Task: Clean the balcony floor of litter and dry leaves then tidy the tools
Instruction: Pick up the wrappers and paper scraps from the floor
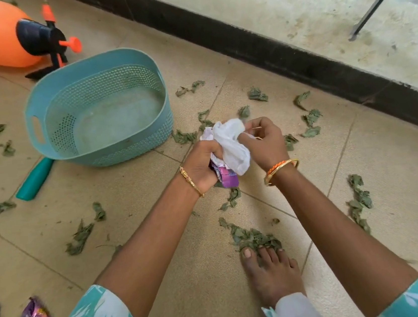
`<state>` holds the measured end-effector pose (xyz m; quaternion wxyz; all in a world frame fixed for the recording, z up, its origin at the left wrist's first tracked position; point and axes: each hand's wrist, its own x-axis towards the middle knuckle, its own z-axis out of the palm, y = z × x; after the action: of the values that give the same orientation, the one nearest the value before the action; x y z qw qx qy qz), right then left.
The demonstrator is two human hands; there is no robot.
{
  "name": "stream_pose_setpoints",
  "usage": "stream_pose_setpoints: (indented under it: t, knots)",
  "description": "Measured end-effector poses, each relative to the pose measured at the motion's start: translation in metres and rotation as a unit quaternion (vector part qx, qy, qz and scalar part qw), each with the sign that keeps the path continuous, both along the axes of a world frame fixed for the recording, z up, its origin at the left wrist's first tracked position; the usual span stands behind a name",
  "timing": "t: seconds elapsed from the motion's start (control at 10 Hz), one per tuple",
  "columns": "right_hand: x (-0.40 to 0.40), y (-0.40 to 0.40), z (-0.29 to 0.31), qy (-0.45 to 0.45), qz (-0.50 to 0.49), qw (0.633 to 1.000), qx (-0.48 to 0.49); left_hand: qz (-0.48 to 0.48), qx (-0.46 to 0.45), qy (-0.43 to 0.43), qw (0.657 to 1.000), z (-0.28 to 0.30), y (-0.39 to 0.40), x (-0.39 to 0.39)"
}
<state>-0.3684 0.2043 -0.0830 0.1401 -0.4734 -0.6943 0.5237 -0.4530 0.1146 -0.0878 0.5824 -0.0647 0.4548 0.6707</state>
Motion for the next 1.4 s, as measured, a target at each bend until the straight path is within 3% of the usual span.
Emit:
stream_pose_setpoints:
  t: [0.1, 0.2, 0.3, 0.4, 0.5, 0.6, 0.8, 0.9, 1.0, 1.1, 1.2, 1.3, 1.4]
  knots:
    - [-0.003, -0.014, 0.002, 0.038, 0.015, 0.995, 0.085, 0.037, -0.022, 0.020, 0.999, 0.013, -0.014, 0.004]
    - [-0.017, -0.039, -0.018, 0.005, 0.163, 0.967, 0.195, 0.061, -0.103, 0.031, 0.992, 0.015, -0.036, -0.002]
    - [-0.027, -0.052, -0.025, -0.012, 0.241, 0.947, 0.212, 0.092, -0.173, 0.032, 0.980, 0.006, -0.057, -0.008]
    - [-0.043, -0.079, -0.005, 0.080, 0.230, 0.955, 0.170, 0.239, -0.216, 0.012, 0.947, -0.003, -0.090, -0.019]
    - [-0.058, -0.100, 0.008, 0.164, 0.195, 0.960, 0.118, 0.251, -0.288, 0.029, 0.924, -0.002, -0.118, -0.029]
    - [-0.082, -0.145, 0.022, 0.204, 0.254, 0.944, 0.060, 0.312, -0.321, 0.032, 0.894, 0.003, -0.169, -0.031]
    - [-0.107, -0.230, 0.011, 0.203, 0.397, 0.895, 0.002, 0.375, -0.333, 0.033, 0.865, 0.010, -0.262, -0.020]
    - [-0.109, -0.264, 0.006, 0.198, 0.437, 0.877, -0.003, 0.437, -0.367, 0.059, 0.819, 0.004, -0.304, -0.010]
    - [-0.107, -0.316, -0.010, 0.139, 0.614, 0.773, 0.082, 0.562, -0.340, 0.060, 0.751, 0.003, -0.365, 0.019]
    - [-0.106, -0.342, -0.025, 0.052, 0.708, 0.687, 0.153, 0.611, -0.299, 0.044, 0.732, -0.003, -0.400, 0.043]
    - [-0.108, -0.364, -0.038, -0.018, 0.718, 0.672, 0.179, 0.626, -0.277, 0.001, 0.729, -0.005, -0.427, 0.073]
    - [-0.109, -0.371, -0.043, -0.014, 0.710, 0.678, 0.190, 0.661, -0.268, 0.015, 0.701, -0.009, -0.435, 0.084]
    - [-0.109, -0.372, -0.045, 0.022, 0.700, 0.693, 0.172, 0.654, -0.341, 0.008, 0.675, -0.019, -0.441, 0.086]
